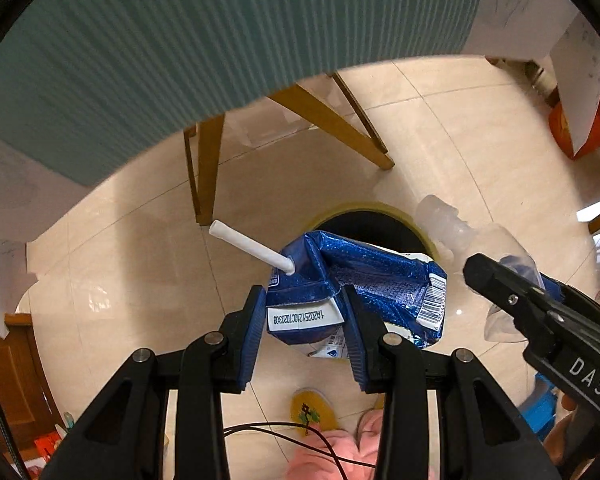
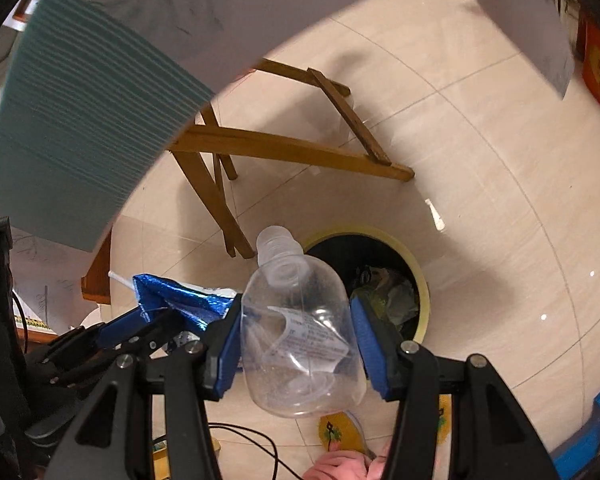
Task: Collect trash
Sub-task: 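Carry both items over the trash bin and open both grippers, then raise both tools back toward the table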
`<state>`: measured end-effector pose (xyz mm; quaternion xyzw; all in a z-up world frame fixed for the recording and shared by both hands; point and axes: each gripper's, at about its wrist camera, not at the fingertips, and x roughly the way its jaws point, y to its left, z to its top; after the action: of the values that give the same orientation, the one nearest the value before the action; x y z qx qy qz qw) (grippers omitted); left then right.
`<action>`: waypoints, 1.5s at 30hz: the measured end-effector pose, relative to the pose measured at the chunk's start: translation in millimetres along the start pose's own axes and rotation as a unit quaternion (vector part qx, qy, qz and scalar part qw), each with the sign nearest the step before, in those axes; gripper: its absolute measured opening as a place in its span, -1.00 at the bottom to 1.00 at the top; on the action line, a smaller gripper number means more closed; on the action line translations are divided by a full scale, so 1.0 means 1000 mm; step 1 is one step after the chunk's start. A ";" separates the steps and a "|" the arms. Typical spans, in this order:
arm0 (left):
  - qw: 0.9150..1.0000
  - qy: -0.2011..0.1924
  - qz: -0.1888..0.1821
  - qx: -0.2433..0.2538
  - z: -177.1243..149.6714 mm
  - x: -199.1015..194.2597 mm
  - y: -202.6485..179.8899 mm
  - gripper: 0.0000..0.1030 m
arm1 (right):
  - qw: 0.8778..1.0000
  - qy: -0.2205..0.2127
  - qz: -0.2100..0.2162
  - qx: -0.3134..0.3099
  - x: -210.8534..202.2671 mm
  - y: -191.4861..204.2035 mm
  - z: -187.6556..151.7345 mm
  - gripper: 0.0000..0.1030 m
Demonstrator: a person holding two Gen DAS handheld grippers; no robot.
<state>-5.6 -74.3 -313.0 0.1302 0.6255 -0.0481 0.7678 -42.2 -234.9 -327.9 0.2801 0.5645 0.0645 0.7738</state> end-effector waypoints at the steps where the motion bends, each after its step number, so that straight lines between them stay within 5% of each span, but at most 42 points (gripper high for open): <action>1: 1.000 0.001 0.001 0.005 0.000 0.005 -0.003 -0.29 | 1.000 0.001 0.001 0.001 0.002 -0.001 -0.001 0.04; 7: 1.000 -0.004 -0.002 0.014 -0.007 0.016 -0.005 -0.19 | 1.000 0.016 0.012 0.012 0.023 -0.008 -0.006 0.07; 10: 1.000 -0.006 0.002 0.008 -0.009 0.018 -0.004 0.20 | 0.999 0.021 0.020 0.025 0.030 -0.011 -0.005 0.18; 16: 1.000 -0.006 0.007 0.001 -0.005 0.015 0.000 0.36 | 0.999 0.020 0.018 0.018 0.034 -0.008 -0.001 0.42; 22: 1.000 -0.008 0.010 -0.011 -0.003 0.012 0.007 0.50 | 1.000 0.006 0.009 0.010 0.029 -0.007 0.000 0.45; 35: 1.000 -0.021 -0.003 -0.022 0.001 -0.016 0.011 0.51 | 0.999 -0.030 -0.030 -0.020 -0.005 0.006 0.006 0.45; 45: 0.999 -0.033 -0.023 -0.021 0.006 -0.100 0.019 0.51 | 0.997 -0.045 -0.054 -0.035 -0.069 0.037 0.017 0.45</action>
<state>-16.4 -66.8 -212.3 0.0981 0.6036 -0.0563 0.7892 -43.5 -238.3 -248.2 0.2243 0.5405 0.0300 0.8103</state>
